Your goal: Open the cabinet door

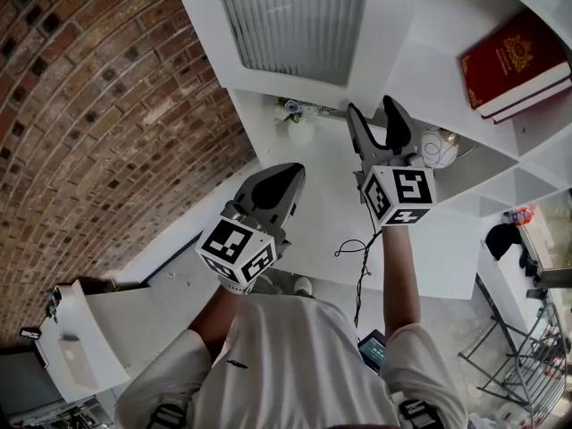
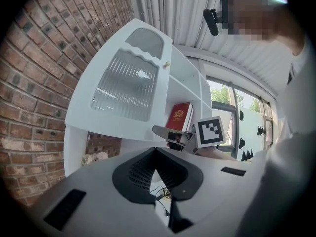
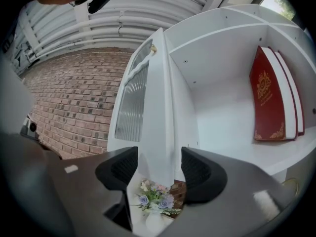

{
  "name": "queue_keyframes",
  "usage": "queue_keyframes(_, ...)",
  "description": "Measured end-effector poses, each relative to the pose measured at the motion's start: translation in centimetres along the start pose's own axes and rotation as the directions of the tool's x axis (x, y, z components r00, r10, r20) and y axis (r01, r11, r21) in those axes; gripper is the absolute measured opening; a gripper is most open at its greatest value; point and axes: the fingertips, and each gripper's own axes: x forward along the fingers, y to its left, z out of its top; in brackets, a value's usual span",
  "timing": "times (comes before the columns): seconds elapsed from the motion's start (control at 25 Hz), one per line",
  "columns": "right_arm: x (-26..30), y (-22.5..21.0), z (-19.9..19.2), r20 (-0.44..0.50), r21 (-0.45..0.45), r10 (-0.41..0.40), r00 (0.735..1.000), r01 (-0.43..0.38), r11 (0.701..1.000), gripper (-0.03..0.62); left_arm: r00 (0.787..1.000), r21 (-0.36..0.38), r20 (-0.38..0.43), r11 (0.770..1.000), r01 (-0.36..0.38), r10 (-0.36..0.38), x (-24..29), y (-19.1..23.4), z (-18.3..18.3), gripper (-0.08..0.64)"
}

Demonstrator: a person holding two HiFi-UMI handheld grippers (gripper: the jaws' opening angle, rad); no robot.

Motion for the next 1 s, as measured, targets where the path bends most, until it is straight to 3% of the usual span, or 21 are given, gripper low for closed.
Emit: queue_keyframes(1.0, 0.6, 1.8, 0.6, -0.003, -0.018, -0.032, 0.999, 0.032, 0.999, 0.296, 0.999, 0.010, 0.004, 0.999, -0.034, 0.034, -2.6, -0.1, 0.1, 0.009)
